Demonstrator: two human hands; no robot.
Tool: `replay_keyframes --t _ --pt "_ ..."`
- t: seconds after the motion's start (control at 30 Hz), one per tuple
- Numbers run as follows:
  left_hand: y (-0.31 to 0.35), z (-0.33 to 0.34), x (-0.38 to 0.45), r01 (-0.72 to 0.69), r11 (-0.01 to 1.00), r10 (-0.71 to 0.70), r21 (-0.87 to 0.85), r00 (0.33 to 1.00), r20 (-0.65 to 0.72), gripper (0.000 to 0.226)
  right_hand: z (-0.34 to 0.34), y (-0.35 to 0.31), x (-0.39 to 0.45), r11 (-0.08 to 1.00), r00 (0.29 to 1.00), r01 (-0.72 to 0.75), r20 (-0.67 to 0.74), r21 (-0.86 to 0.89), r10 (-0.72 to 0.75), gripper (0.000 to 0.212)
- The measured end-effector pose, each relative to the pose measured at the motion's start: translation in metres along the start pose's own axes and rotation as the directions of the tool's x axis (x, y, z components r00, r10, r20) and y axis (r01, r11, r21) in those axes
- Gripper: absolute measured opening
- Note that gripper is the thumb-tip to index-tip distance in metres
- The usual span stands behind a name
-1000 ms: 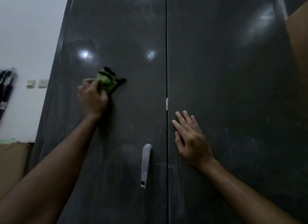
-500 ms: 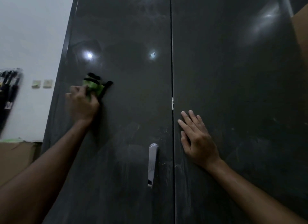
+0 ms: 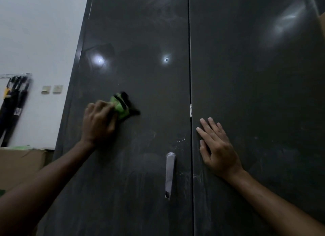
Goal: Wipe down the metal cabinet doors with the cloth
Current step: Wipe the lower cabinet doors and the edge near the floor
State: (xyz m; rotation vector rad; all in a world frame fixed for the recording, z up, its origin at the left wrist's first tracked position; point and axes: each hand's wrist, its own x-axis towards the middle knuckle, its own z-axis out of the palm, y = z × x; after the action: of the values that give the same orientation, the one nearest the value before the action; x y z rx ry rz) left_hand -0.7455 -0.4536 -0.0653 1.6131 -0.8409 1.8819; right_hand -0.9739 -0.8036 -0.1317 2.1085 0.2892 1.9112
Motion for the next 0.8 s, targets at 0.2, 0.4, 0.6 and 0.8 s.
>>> replay_keyframes --t 0.2,0.4,0.6,0.8 --pt "-0.061 -0.018 0.038 0.538 0.842 -0.531 0.036 0.84 -0.111 0.04 0.001 0.0 0.0 1.0 1.0 -0.007 0.009 -0.001 0.007 0.046" --pt "-0.017 -0.005 0.028 0.151 0.988 -0.15 -0.043 0.989 0.01 0.032 0.002 0.0 0.0 1.0 1.0 0.001 0.001 -0.012 -0.001 0.046" --pt "-0.075 -0.018 0.048 0.561 0.827 -0.555 0.029 0.824 -0.117 0.046 0.002 -0.001 0.001 1.0 1.0 -0.002 0.002 -0.015 0.002 0.046" --pt "-0.05 -0.021 0.0 0.496 0.868 -0.495 -0.001 0.867 -0.056 0.033 0.001 -0.001 -0.001 1.0 1.0 -0.017 0.0 -0.017 0.017 0.047"
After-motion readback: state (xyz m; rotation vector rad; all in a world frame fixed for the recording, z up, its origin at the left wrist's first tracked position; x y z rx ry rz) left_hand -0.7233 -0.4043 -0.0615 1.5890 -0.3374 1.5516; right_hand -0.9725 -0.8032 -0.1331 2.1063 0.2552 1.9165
